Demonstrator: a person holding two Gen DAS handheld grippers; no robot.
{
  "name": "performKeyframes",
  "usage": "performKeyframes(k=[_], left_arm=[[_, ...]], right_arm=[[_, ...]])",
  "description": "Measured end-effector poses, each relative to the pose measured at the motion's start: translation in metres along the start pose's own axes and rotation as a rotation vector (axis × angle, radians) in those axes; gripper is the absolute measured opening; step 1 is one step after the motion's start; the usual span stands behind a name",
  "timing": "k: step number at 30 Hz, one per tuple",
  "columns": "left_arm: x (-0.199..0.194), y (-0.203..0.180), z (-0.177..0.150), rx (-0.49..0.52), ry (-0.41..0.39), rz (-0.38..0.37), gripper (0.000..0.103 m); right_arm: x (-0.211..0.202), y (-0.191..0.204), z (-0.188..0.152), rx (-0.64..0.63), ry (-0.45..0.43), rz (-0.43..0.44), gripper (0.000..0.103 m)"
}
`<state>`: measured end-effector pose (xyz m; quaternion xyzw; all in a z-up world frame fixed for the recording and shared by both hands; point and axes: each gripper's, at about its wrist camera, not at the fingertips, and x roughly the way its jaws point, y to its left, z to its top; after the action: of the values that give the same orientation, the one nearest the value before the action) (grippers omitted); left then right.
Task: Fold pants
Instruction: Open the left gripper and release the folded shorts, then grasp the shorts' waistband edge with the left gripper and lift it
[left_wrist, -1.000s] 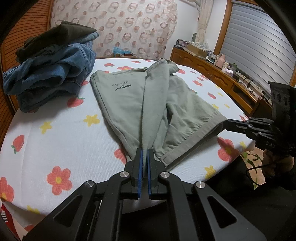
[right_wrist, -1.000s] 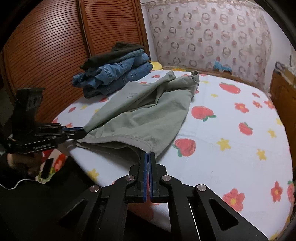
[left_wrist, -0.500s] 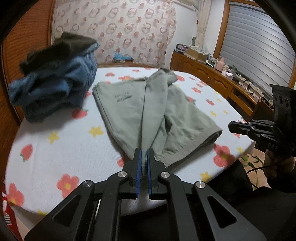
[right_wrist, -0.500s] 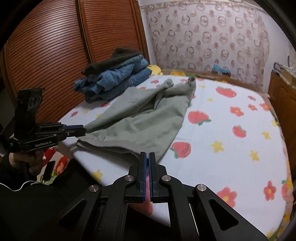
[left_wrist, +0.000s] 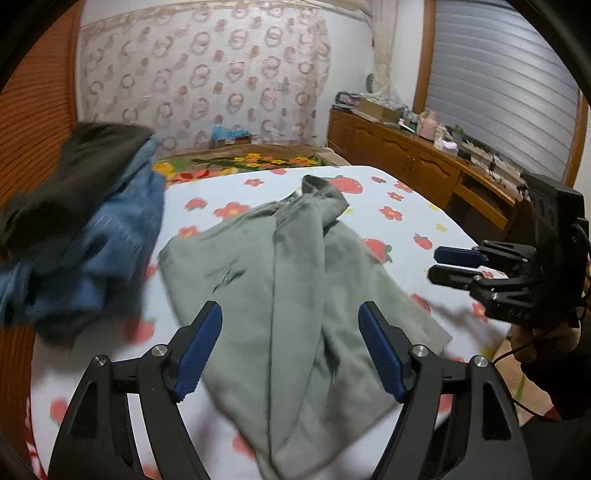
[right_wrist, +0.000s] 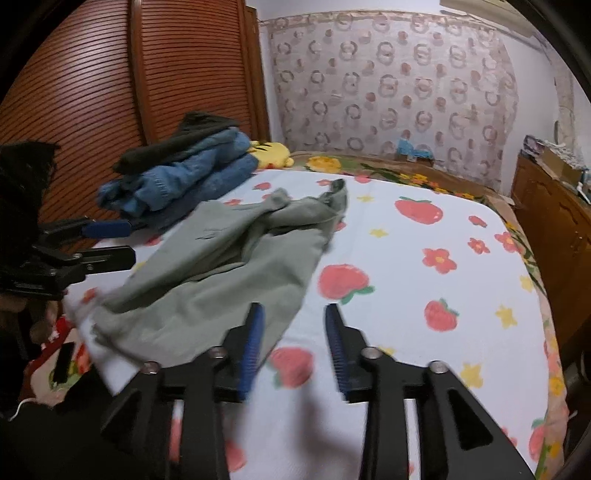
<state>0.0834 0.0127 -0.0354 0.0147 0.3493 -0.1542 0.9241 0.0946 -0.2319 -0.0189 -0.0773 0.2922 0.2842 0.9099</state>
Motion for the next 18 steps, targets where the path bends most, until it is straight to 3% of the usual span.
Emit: performKeyframes(k=[4,10,13,18], left_arm=[[0.019,-0.006,0.022,0.041,0.004,0.002,0.077],[0.047,-0.015,0.045,0.092,0.05,-0.025,0.074],[0.058,-0.017,0.053,0.105,0.064,-0.034,0.068],[0.081,-0.014,0.063,0.11,0.103,-0.046,0.046]], right_arm=[[0.013,-0.005,0.008,0.027,-0.003,-0.001,0.052],[0.027,-0.01,0.007,0.049,0.035,-0.039,0.053],[0.031,-0.012,0.007,0.05,0.047,-0.051,0.053],[0.03,-0.014,0.01,0.073,0.046,-0.046,0.053]])
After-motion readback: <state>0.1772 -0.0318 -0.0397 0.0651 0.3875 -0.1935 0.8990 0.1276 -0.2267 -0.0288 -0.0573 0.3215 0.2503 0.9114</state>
